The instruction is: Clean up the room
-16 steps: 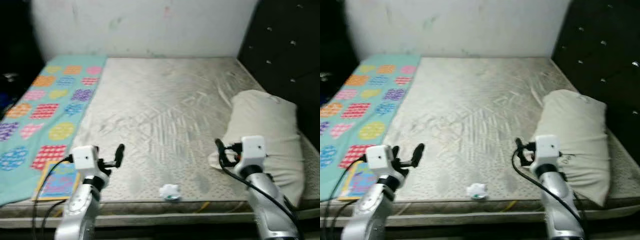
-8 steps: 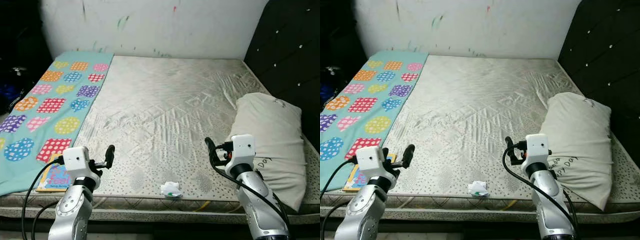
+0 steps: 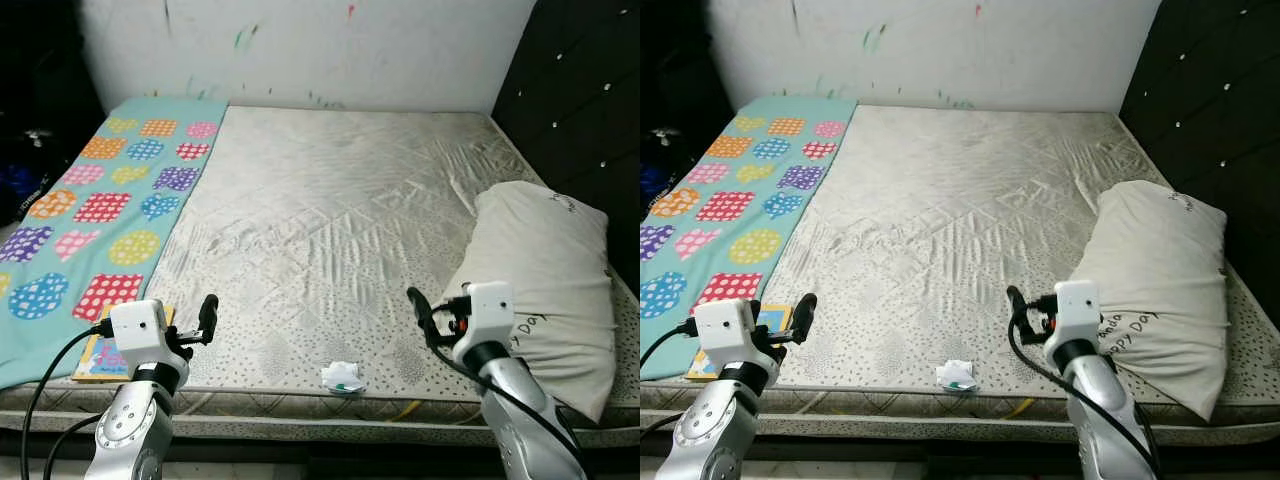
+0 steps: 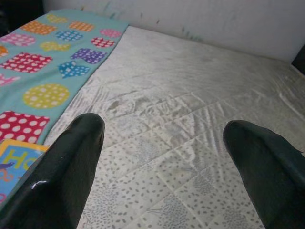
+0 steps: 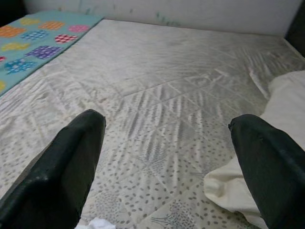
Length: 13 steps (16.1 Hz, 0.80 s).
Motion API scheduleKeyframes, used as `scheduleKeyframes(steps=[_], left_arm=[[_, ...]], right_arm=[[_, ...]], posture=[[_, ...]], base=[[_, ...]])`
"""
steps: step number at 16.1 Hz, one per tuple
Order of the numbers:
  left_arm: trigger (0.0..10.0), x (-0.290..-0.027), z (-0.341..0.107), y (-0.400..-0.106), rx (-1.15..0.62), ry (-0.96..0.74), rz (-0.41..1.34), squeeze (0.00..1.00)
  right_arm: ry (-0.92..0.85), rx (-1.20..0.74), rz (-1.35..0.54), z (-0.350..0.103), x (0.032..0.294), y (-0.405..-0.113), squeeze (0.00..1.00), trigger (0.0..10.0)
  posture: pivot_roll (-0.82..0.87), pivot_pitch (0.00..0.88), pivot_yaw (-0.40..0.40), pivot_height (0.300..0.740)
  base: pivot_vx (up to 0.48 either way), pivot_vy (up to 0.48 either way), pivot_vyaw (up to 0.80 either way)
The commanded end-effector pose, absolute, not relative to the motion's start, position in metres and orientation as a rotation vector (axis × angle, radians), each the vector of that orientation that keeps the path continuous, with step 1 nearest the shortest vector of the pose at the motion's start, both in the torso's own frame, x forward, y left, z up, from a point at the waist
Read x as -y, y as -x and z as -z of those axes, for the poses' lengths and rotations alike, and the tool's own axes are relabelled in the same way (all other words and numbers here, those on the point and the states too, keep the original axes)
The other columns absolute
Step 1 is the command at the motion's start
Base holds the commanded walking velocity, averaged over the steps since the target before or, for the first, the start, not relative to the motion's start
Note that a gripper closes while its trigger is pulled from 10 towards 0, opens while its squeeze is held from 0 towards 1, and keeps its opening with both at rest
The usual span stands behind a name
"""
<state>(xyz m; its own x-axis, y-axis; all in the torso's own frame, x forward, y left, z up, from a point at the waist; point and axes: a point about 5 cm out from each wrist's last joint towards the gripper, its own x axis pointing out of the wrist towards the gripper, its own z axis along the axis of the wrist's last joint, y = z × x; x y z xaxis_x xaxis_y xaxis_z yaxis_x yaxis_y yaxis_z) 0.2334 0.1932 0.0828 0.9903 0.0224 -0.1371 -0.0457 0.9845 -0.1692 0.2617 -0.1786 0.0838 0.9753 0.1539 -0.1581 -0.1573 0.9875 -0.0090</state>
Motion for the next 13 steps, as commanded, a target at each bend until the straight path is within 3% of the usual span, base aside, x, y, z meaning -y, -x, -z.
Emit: scheduleKeyframes(steps=[1,13], left_arm=[[10.0,-0.191,-0.084,-0.233,-0.137,0.170,-0.033,0.00],[10.0,-0.187,-0.074,-0.229,-0.221,0.224,-0.044,0.00]], right_arm=[[0.031,-0.154,-0.160,-0.086,0.184,-0.261,0.00,10.0],[0.017,-0.158,-0.196,-0.087,0.175,-0.265,0.00,10.0]], posture=[[-0.06,0.000,-0.030,0.740],[-0.06,0.000,-0.031,0.740]], base=[[0.000,0.000,0.00],[0.000,0.000,0.00]])
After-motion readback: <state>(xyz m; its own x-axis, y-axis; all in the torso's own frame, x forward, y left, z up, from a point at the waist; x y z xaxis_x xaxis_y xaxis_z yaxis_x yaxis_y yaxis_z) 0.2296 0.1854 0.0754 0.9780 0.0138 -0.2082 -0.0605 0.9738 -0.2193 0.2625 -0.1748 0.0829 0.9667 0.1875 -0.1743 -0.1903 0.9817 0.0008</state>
